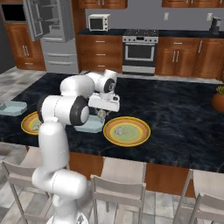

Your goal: Place two dumplings into each of the tupperware containers and then place the containers in the fridge.

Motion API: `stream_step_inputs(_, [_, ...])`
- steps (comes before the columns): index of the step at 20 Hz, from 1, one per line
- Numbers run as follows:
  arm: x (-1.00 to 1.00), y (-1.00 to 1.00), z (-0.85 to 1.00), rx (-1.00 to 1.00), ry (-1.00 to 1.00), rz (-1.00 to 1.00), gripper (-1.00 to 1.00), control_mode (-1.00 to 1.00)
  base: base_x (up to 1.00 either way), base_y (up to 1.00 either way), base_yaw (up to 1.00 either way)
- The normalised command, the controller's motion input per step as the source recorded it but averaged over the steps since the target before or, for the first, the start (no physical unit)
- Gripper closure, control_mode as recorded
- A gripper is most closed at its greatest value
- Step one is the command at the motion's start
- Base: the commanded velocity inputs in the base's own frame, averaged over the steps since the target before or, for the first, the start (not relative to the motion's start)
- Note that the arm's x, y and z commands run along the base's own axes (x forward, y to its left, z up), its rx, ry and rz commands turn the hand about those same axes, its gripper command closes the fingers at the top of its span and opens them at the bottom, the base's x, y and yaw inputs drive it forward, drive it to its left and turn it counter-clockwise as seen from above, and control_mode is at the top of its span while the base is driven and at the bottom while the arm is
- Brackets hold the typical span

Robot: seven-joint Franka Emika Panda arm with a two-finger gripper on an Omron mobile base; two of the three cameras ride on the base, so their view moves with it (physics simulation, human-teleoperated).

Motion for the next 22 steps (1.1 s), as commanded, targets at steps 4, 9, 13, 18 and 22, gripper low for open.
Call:
stream_step_inputs(4, [0.26, 0.64, 0.0, 0.0, 0.0, -0.1, 1.0, -1.0, 0.0, 0.0, 0.0])
stream_step_inputs(9, [0.43, 0.31, -0.17, 0.0, 0.0, -0.16, 1.0, -1.0, 0.0, 0.0, 0.0])
stream_step_inputs(13, [0.1, 0.0, -0.45, 0.0, 0.0, -0.16, 1.0, -1.0, 0.0, 0.0, 0.0])
stream_step_inputs(18, [0.0, 0.0, -0.44, 0.0, 0.0, -0.12, 1.0, -1.0, 0.0, 0.0, 0.0])
stream_step_inputs(22, [0.0, 0.0, -0.55, -0.03, -0.05, -0.04, 1.0, -1.0, 0.0, 0.0, 0.0])
